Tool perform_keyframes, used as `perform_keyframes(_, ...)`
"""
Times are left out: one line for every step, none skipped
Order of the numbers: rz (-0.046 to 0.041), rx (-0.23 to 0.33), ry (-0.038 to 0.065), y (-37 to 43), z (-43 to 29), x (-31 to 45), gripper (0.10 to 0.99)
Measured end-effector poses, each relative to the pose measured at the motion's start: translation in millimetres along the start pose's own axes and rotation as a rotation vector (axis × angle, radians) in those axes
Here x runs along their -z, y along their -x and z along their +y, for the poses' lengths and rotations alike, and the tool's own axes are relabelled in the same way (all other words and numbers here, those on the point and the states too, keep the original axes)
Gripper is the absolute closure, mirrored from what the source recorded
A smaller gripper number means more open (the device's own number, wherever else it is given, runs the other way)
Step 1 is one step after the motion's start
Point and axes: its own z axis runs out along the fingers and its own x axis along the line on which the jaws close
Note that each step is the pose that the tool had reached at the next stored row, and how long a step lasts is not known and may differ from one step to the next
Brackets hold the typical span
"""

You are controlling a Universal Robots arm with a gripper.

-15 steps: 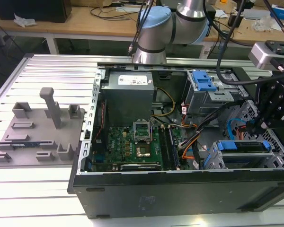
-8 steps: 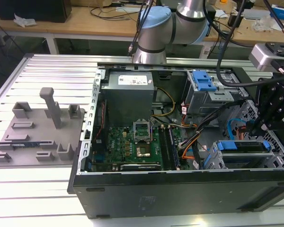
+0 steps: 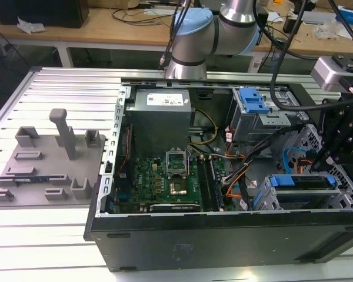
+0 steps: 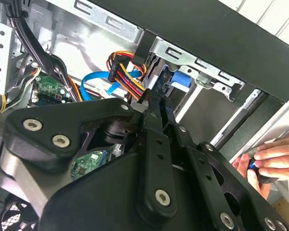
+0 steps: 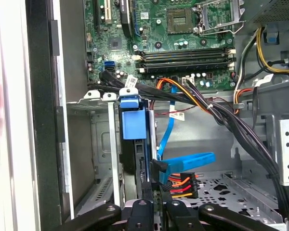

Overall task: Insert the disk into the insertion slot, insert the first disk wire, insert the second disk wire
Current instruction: 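Insert the first disk wire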

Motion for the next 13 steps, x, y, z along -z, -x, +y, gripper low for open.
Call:
perform_keyframes(0.0009, 0.0, 0.0, -0.1, 0.0, 0.0, 0.918)
perform_keyframes(0.0023, 0.0, 0.0, -0.1, 0.0, -0.2, 0.918)
perform_keyframes(0.0041, 0.0, -0.001, -0.1, 0.0, -0.4, 0.918)
perform_keyframes(0.0048, 0.0, -0.001, -0.1, 0.0, -0.4, 0.918)
perform_keyframes(0.0058, 0.0, -0.001, -0.2, 0.0, -0.5, 0.918)
perform_keyframes(0.0068, 0.0, -0.001, -0.2, 0.0, -0.6, 0.918)
perform_keyframes(0.0071, 0.0, -0.001, -0.4, 0.0, -0.8, 0.918)
perform_keyframes(0.007, 0.0, -0.001, -0.6, 0.0, -1.0, 0.918)
perform_keyframes(0.0071, 0.0, -0.001, -1.5, -0.1, -1.3, 0.918)
perform_keyframes(0.0072, 0.0, -0.001, -2.1, -0.2, -1.4, 0.918)
perform_keyframes(0.0071, 0.0, -0.001, -2.4, -0.2, -1.6, 0.918)
perform_keyframes(0.0071, 0.0, -0.001, -2.4, -0.1, -1.6, 0.918)
perform_keyframes(0.0073, 0.0, -0.001, -2.5, -0.2, -1.7, 0.918)
